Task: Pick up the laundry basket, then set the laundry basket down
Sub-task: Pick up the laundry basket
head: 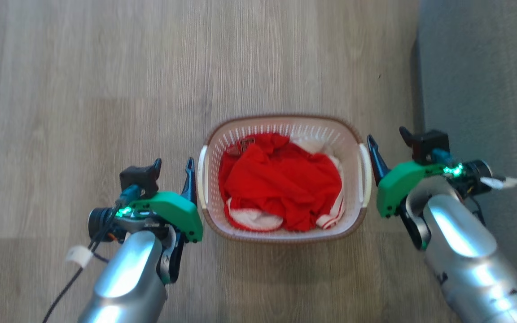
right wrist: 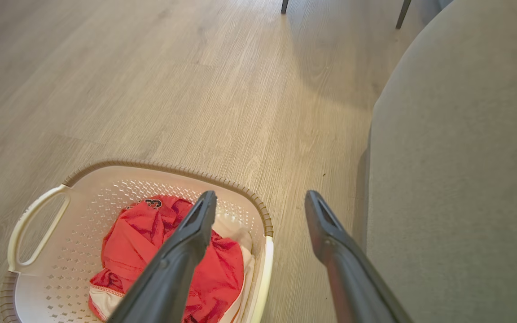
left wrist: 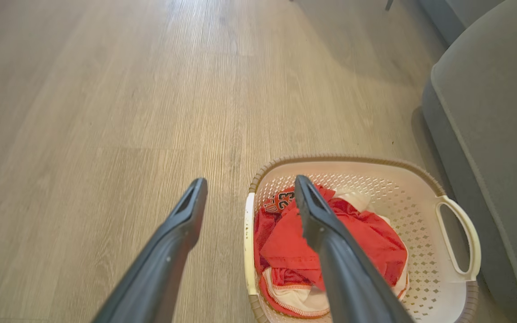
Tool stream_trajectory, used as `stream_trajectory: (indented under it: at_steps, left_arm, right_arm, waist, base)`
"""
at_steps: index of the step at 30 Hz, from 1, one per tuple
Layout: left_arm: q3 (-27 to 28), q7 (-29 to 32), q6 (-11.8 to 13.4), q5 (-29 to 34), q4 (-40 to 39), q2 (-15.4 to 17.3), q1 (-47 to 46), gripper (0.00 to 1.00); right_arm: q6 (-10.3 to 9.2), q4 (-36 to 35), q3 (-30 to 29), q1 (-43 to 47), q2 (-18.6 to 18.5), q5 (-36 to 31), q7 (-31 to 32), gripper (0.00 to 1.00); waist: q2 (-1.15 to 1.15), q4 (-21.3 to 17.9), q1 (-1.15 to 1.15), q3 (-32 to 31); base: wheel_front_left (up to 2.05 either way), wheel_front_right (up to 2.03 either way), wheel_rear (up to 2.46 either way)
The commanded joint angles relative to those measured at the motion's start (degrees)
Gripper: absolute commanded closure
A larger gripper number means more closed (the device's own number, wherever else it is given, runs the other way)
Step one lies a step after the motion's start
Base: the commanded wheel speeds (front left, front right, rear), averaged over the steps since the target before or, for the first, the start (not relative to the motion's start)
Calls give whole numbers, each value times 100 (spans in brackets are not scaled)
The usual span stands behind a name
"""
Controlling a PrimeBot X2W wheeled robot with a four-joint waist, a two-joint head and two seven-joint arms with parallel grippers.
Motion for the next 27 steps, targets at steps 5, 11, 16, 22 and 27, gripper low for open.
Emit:
stream_trajectory:
  at_steps: [5, 11, 16, 22, 27]
  left_arm:
    - [-246, -46, -157, -362, 595, 61, -638, 0]
    - [-617, -46, -322, -607, 1033, 61, -1135, 0]
    - [-884, -46, -453, -777, 1441, 61, -1474, 0]
    - [-1138, -46, -568, -962, 1797, 61, -1798, 0]
    - [-1479, -46, -734, -1157, 2185, 61, -2099, 0]
  right_arm:
    - [34, 637, 373, -558, 72, 305, 158, 0]
    - [34, 1342, 526, -1032, 159, 460, 228, 0]
    - [34, 1748, 716, -1311, 233, 552, 279, 0]
    - [34, 2011, 832, -1551, 304, 749, 332, 0]
    - [34, 2253, 917, -1756, 348, 848, 401, 0]
  waist:
    - [0, 65, -2, 726]
    - [0, 44, -2, 1115]
    - [0, -25, -2, 1388]
    - [0, -100, -2, 1622]
    - [0, -167, -2, 1821]
  base:
    - [0, 0, 0]
    - [0, 0, 0]
    - [0, 0, 0]
    - [0, 0, 0]
    - [0, 0, 0]
